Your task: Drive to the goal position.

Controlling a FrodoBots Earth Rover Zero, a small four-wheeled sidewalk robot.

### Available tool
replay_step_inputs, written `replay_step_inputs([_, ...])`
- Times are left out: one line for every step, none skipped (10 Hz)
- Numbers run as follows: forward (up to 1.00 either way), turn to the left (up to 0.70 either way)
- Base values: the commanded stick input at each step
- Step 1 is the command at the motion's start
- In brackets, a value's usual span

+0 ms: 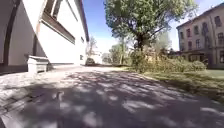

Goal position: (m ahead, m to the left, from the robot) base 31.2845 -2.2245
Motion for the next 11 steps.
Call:
replay_step_inputs([1.00, 0.00])
replay_step_inputs([1.00, 0.35])
replay_step_inputs([1.00, 0.00])
replay_step_inputs([1.00, 0.00])
replay_step_inputs([1.00, 0.00])
replay_step_inputs([1.00, 0.00])
replay_step_inputs([1.00, 0.00])
replay_step_inputs([1.00, 0.00])
replay_step_inputs([1.00, 0.00])
replay_step_inputs([1.00, 0.00])
replay_step_inputs([1.00, 0.00])
